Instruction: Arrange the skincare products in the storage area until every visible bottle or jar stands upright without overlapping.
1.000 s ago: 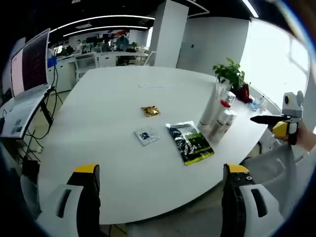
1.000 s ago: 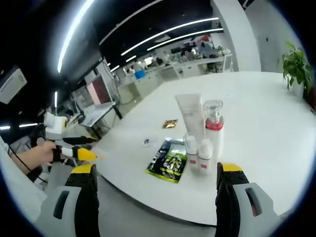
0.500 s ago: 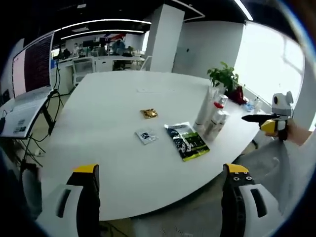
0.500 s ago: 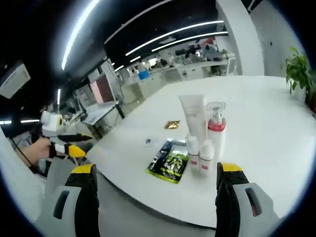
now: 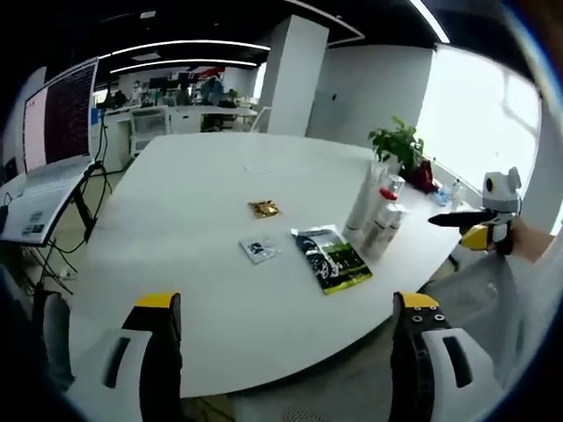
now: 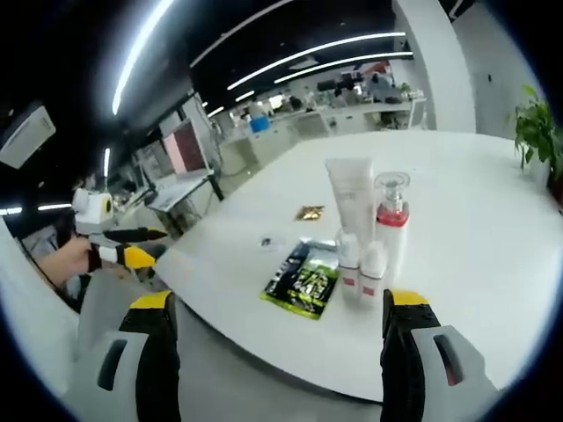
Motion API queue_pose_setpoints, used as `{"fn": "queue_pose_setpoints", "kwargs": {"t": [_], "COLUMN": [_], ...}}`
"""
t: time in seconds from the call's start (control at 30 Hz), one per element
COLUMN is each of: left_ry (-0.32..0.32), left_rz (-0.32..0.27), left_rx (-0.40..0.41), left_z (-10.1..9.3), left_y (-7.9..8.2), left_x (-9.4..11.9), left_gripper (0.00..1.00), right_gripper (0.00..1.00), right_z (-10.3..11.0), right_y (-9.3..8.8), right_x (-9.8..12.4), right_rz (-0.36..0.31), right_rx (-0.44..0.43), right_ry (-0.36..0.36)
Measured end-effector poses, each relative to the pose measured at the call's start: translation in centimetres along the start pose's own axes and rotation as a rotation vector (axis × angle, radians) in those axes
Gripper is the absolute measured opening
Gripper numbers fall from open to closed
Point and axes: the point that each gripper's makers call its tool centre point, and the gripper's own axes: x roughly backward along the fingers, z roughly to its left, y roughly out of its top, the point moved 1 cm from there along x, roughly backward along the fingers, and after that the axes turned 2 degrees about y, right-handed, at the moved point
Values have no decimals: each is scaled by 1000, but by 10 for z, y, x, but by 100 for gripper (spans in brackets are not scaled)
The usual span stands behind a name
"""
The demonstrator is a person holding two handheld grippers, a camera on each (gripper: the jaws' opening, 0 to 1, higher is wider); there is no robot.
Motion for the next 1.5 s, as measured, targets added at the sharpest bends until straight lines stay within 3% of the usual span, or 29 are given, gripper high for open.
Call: {"fn": "queue_pose_setpoints", "kwargs": {"t": [0.07,0.2,0.4,0.63,0.87,1.03,1.2,1.5], "left_ry": [33,19,49,77,114,134,164,183], "left_rz": [8,15,14,47,49,58,109,125], "left_rx": [-45,-24,11,-6,-8,4,-37,-31], "left_z": [2,-1,9,9,18,22,22,25], "left_y": [-1,-3,-3,-8,-10,-14,-24,-26], "left_x": [0,-3,-3,-6,-5,-6,-7,-7], "left_gripper": [93,92,92,92,92,91,90,89], "right_gripper": [96,97,99,99,99,99,99,99], "right_z": [1,-2,-3,5,6,5,2,4], "right_y": [1,3,4,1,6,5,5,4], "right_x": [0,0,-1,0,1,-1,0,0], "right_rz": [-4,-17,-28,-13,-44,-30,-34,-30], "right_rx": [-1,10,-8,51,36,41,35,42], "right_ry": [1,-14,-5,7,26,29,19,28]}}
